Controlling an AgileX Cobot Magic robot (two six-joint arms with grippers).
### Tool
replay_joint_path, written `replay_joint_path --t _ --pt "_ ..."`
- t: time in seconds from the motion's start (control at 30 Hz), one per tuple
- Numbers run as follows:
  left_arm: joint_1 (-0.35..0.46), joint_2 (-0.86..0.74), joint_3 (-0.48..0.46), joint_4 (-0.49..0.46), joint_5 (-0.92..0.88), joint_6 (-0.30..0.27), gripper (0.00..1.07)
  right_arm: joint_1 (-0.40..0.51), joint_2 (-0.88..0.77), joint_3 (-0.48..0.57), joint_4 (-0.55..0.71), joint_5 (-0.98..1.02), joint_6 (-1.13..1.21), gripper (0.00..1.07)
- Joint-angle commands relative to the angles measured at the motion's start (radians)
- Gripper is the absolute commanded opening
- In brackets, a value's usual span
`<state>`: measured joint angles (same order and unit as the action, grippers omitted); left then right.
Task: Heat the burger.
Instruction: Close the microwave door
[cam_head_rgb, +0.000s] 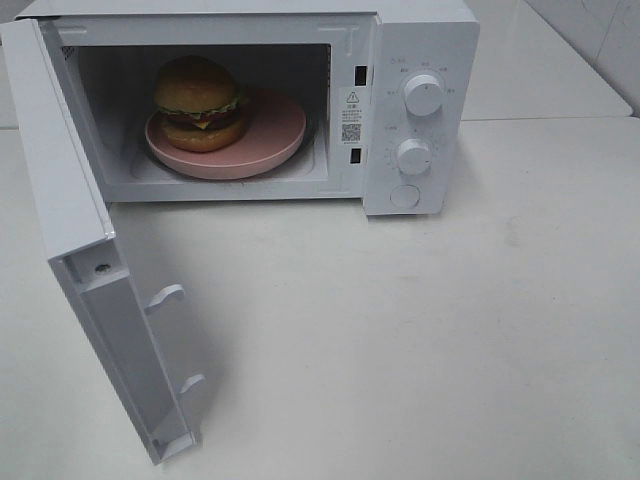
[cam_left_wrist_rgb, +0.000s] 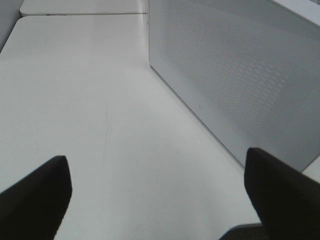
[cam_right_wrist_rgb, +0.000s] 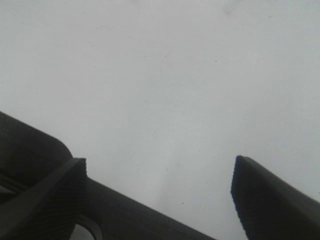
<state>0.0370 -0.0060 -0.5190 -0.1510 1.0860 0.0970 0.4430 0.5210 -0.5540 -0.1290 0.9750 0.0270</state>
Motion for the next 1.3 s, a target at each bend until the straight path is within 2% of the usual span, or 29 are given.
replay_joint_path --t 0.03,0.07,0.13,0.23,0.6,1.3 --pt "-0.001 -0.017 0.002 0.003 -0.014 -0.003 0.89 -0.057 -0.075 0.024 0.02 -0.025 0.005 0.76" --pt "-0.001 -0.017 0.002 0.003 -0.014 -0.003 0.89 -0.057 -0.075 0.024 0.02 -0.025 0.005 0.76" --pt "-0.001 -0.017 0.002 0.003 -0.014 -0.003 0.89 -0.122 -0.149 0.033 0.032 -0.032 -0.006 0.76" --pt "-0.001 -0.017 0.002 0.003 -0.014 -0.003 0.89 -0.169 -0.196 0.033 0.058 -0.029 -0.038 0.76" --pt "-0.001 -0.017 0.002 0.003 -0.014 -0.003 0.89 -0.295 -0.358 0.057 0.106 0.02 -0.09 0.76" --pt "-0.001 -0.017 0.002 0.003 -0.014 -0.003 0.89 -0.303 -0.552 0.057 0.106 0.02 -0.086 0.76"
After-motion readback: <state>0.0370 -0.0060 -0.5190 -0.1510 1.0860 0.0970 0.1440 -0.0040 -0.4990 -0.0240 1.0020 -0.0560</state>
